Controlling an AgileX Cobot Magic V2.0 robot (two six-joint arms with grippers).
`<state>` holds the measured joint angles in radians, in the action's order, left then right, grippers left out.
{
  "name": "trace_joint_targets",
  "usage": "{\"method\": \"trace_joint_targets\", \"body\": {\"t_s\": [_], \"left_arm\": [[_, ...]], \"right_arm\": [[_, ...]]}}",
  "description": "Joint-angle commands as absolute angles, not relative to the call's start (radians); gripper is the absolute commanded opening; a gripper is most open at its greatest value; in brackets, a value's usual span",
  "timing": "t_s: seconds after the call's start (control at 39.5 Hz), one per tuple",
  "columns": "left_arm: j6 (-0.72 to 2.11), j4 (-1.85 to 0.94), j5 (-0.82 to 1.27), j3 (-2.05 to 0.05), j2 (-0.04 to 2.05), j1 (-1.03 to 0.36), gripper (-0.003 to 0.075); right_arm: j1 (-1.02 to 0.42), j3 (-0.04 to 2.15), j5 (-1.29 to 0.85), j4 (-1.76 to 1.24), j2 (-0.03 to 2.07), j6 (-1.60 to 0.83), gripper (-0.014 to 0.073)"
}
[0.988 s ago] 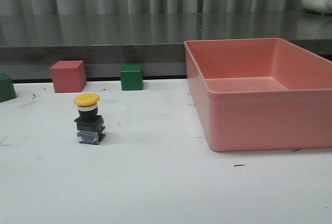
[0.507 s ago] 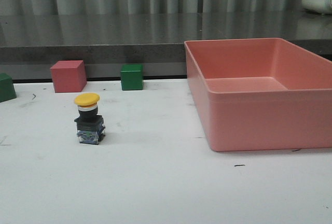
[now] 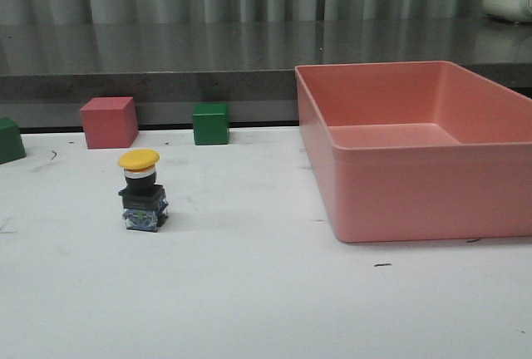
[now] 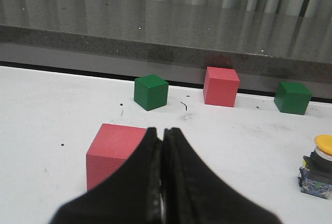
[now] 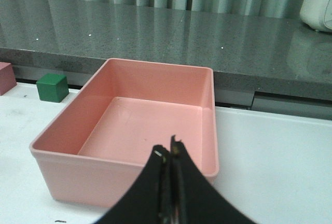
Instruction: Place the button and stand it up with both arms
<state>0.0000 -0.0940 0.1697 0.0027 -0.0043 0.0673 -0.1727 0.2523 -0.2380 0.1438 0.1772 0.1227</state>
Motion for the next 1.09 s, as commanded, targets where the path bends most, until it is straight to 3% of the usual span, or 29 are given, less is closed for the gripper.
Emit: {"method": "trace_joint_targets", "body": {"t_s": [0.0,0.33,0.58,1.06], "left_arm": [[0.0,-0.103,0.078,0.012,-0.028,0.068,-0.002],[0.0,-0.103,0.078,0.012,-0.028,0.068,-0.002],[0.0,-0.103,0.079,0.012,-0.028,0.068,-0.002],[0.0,-0.103,0.079,0.012,-0.028,0.068,-0.002]], "right_arm": [[-0.143,0.217,-0.103,0.013,0.156,-0.03,-0.0071],[-0.097,-0.019,0.0,-0.091,0.019,-0.073,-0.0071],[-0.097,-0.023,-0.134,-0.139,-0.029,-0.072,-0.0071],[-0.097,-0.023,-0.138,-0.139,-0.028,-0.072,-0.0071]]}}
